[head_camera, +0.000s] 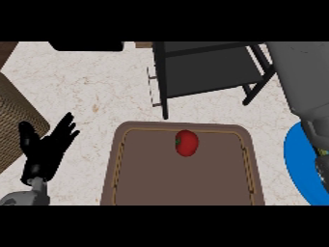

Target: Pick the lemon from the tray and place it in the tiered shelf

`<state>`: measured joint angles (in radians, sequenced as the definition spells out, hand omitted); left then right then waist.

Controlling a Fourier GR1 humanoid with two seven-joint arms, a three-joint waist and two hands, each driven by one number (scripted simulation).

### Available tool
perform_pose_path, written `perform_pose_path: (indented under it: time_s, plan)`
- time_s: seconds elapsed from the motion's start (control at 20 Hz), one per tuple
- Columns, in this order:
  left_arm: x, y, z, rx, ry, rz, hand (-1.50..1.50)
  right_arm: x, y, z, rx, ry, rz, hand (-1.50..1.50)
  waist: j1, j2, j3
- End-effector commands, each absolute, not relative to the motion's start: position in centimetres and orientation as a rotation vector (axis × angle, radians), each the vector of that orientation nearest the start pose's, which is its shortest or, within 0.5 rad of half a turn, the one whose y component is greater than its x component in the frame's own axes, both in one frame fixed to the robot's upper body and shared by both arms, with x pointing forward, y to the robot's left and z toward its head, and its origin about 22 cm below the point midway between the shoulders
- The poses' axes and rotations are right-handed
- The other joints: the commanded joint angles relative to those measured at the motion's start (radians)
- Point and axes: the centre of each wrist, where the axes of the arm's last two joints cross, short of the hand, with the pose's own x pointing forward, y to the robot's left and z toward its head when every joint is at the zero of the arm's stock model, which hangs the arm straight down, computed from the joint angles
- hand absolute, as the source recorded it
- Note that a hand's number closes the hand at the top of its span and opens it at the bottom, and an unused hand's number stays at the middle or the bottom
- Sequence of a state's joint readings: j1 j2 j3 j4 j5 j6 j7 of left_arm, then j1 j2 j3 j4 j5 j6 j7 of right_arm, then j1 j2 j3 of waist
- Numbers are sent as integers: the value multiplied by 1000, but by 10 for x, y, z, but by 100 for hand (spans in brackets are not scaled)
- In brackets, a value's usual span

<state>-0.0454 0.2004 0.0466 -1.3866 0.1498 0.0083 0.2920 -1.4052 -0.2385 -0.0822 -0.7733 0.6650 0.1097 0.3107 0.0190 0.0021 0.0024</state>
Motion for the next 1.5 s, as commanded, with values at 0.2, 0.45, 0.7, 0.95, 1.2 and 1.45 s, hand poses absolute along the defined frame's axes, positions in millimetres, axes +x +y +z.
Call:
perform_pose_path:
  time_s: [0.2,0.45,0.7,0.95,1.2,1.45]
  plan:
    - [257,300,-16,75,-1115,35,0,452,-136,315,-721,-1705,692,150,-4,1,-3]
    - [252,295,-28,81,-1129,36,0,453,-133,318,-623,-1739,454,-150,-2,3,-3]
    - [264,278,-22,85,-1111,44,0,449,-144,343,-430,-1786,324,-150,-9,2,-3]
    - [258,285,-23,85,-1118,46,0,451,-165,349,-297,-1810,122,-150,-4,4,-3]
    - [250,290,-36,99,-1105,37,0,443,-191,370,-403,-1820,-59,-150,-18,-1,-3]
    - [241,290,-39,90,-1128,45,0,441,-252,374,-539,-1796,-202,-150,-12,1,-3]
